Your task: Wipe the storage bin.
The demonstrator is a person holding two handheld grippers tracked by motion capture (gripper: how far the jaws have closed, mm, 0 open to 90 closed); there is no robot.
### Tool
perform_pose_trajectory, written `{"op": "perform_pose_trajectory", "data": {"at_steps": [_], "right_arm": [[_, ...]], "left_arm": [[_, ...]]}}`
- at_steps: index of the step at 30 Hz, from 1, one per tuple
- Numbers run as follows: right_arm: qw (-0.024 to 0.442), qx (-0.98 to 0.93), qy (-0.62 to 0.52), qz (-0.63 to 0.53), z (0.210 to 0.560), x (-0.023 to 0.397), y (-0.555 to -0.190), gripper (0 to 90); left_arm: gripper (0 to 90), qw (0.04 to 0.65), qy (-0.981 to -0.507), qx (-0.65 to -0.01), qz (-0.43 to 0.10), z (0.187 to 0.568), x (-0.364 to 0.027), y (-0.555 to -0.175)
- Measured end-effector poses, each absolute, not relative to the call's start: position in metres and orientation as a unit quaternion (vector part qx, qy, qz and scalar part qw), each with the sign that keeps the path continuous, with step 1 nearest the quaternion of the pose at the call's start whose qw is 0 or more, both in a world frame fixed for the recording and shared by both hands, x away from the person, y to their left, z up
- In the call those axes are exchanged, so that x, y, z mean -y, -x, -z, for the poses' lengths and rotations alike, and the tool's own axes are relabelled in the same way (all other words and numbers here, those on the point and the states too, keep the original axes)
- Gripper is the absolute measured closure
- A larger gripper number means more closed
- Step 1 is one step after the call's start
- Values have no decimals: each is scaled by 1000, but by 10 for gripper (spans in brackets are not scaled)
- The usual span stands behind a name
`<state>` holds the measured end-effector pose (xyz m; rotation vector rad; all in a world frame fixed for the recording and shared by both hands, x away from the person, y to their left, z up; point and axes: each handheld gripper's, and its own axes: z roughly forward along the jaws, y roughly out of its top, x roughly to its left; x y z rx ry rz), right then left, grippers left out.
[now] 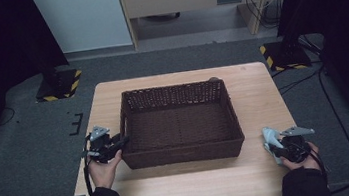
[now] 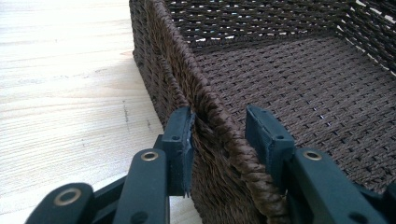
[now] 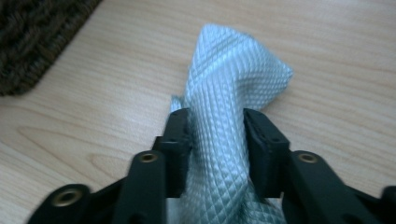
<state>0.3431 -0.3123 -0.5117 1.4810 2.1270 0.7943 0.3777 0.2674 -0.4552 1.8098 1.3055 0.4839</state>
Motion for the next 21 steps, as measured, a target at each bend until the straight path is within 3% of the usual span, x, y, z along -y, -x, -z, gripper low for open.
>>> {"op": "perform_pose_trajectory", "data": {"at_steps": [4, 11, 21], "right_arm": [[239, -757, -524, -308, 502, 310, -342, 531], [274, -742, -506, -344, 476, 304, -342, 530], [250, -738, -456, -430, 436, 267, -354, 570]], "left_arm": [[617, 416, -721, -519, -192, 455, -267, -378], [629, 417, -723, -517, -192, 455, -267, -378], [635, 408, -728, -515, -195, 454, -266, -379]]}}
